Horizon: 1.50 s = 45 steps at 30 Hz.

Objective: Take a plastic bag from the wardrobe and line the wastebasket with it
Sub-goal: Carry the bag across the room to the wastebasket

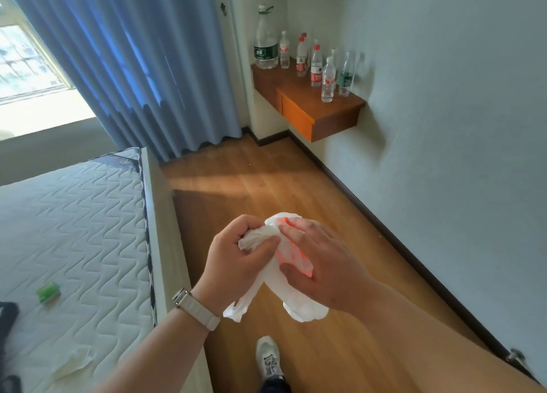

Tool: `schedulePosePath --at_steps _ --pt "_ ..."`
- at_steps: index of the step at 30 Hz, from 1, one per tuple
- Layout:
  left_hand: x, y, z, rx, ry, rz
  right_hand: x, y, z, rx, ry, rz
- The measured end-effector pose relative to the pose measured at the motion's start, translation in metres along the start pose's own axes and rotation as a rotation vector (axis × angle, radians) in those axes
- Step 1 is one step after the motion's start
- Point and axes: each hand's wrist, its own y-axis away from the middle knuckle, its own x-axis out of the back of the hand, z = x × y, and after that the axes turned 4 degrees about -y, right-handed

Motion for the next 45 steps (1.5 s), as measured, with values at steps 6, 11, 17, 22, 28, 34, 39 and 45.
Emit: schedulePosePath --at_steps 6,11,17,22,28,34,39,45 --pt "0.002 -0.084 -0.034 0.01 0.07 0.006 -0.012 -0.075 0.046 -0.033 0.039 -0.045" --pt "0.025 -0.177 -0.059 -0.003 0.09 0.004 -0.021 -0.17 0.073 -0.028 0.075 -0.06" --pt "0.068 -0.267 -0.08 -0.068 0.015 0.061 -0.039 -0.272 0.087 -0.006 0.071 -0.055" --pt "0.096 -0.312 -0.098 -0.076 -0.007 0.113 -0.058 -0.335 0.095 0.024 0.052 -0.085" --pt "0.115 -0.366 -0.125 -0.042 -0.043 0.178 -0.087 -0.403 0.123 0.055 -0.041 -0.15" --pt "0.116 -0.451 -0.152 -0.012 -0.141 0.244 -0.107 -0.487 0.173 0.068 -0.09 -0.158" --pt "0.102 -0.538 -0.158 0.023 -0.141 0.251 -0.103 -0.562 0.233 0.059 -0.108 -0.197" --pt "0.09 -0.629 -0.162 0.046 -0.161 0.307 -0.092 -0.647 0.292 0.113 -0.122 -0.196"
